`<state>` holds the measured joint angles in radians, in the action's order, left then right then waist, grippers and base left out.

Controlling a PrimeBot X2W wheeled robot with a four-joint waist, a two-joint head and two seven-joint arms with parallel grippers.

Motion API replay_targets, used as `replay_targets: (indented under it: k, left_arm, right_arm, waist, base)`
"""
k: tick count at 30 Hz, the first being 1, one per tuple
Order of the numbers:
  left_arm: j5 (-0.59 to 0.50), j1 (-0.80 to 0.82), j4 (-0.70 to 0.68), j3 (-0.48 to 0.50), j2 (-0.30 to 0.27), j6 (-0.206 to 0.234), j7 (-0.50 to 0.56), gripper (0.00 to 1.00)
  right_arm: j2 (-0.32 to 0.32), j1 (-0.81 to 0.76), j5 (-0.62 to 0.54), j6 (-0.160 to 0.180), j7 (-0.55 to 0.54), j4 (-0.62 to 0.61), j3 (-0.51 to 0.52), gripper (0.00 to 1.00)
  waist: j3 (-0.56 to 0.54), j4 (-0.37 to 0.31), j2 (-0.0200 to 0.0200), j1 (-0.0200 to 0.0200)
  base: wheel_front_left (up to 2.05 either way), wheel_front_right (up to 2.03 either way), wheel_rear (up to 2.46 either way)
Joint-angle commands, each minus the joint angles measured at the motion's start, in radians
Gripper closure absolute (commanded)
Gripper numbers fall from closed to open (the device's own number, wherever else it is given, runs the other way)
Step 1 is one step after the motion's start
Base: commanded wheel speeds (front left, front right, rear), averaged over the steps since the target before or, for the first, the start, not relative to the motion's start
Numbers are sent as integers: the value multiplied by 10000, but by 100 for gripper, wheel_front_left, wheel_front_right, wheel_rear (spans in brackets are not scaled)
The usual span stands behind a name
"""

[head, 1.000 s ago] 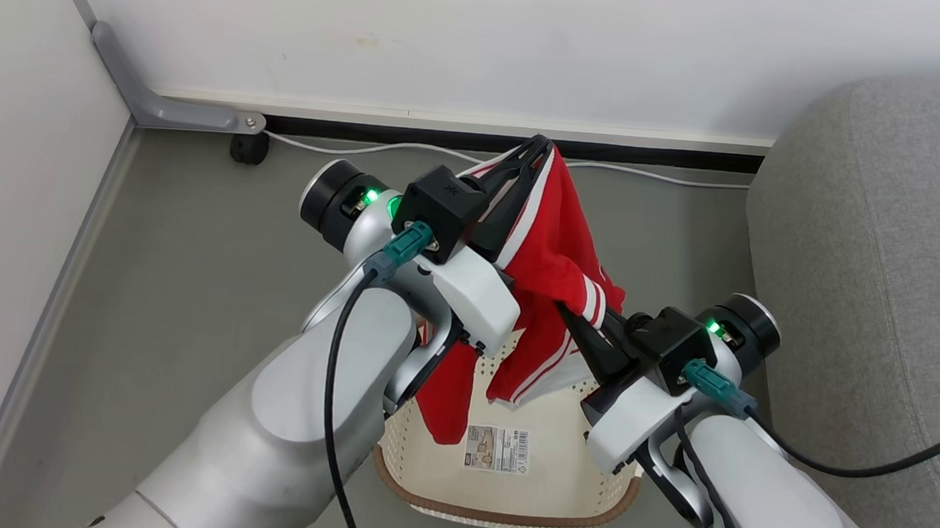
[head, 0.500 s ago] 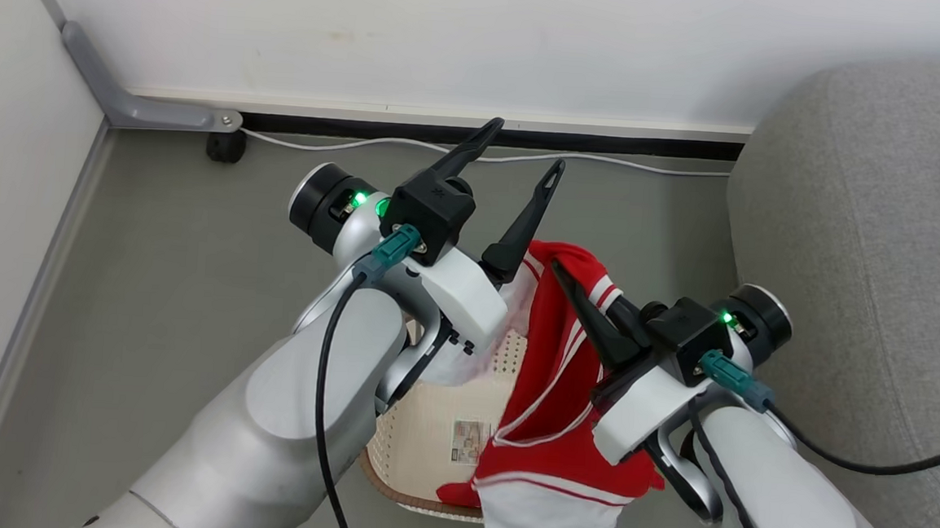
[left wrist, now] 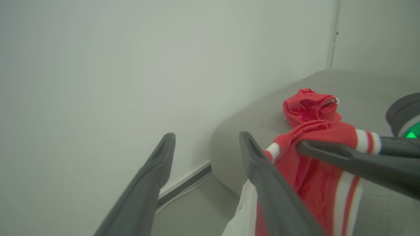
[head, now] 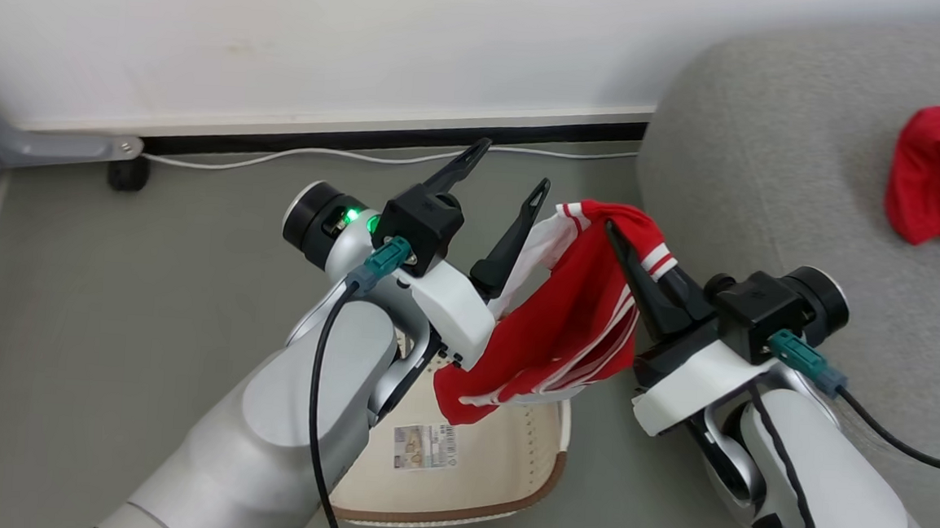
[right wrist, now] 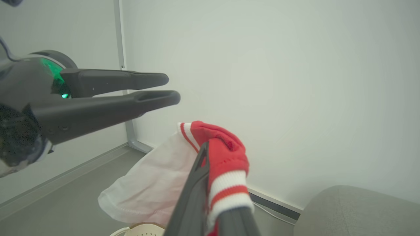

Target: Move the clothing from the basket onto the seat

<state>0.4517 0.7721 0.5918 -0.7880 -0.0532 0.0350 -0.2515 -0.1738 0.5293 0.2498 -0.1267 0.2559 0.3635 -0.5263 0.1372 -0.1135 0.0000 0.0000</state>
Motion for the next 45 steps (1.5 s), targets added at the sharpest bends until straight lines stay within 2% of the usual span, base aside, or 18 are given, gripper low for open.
replay_targets:
  k: [1,12,27,36,45]
  left_arm:
    - [91,75,-143,341,-169,-95,-91,0]
    - [-135,-600,-427,823,-128,-260,-101,0]
    - [-677,-1748,-859,1573,-72,-824,-102,0]
    - [-826,-1916,-871,1504,13,-1243,-102,0]
    - [-698,-1869,-985,1165,27,-1327,-103,0]
  right_arm:
    - [-39,-162,134,-40,59,-386,55,100]
    - [-269,-464,321,-40,59,-1236,767,100]
    - [-611,-799,463,-40,59,-1959,1664,100]
    - [-893,-1306,362,-40,59,-2516,2696,100]
    - [-1150,-1596,382,-40,59,-3200,3625,100]
  waist:
    - [-47,-460,0,0]
    - [-180,-2033,0,0]
    - [-462,-4052,0,0]
    - [-293,-4268,0,0]
    - [52,-4349,0,0]
  base:
    - [0,0,0]
    - [0,0,0]
    - [0,0,0]
    - [0,0,0]
    - [0,0,0]
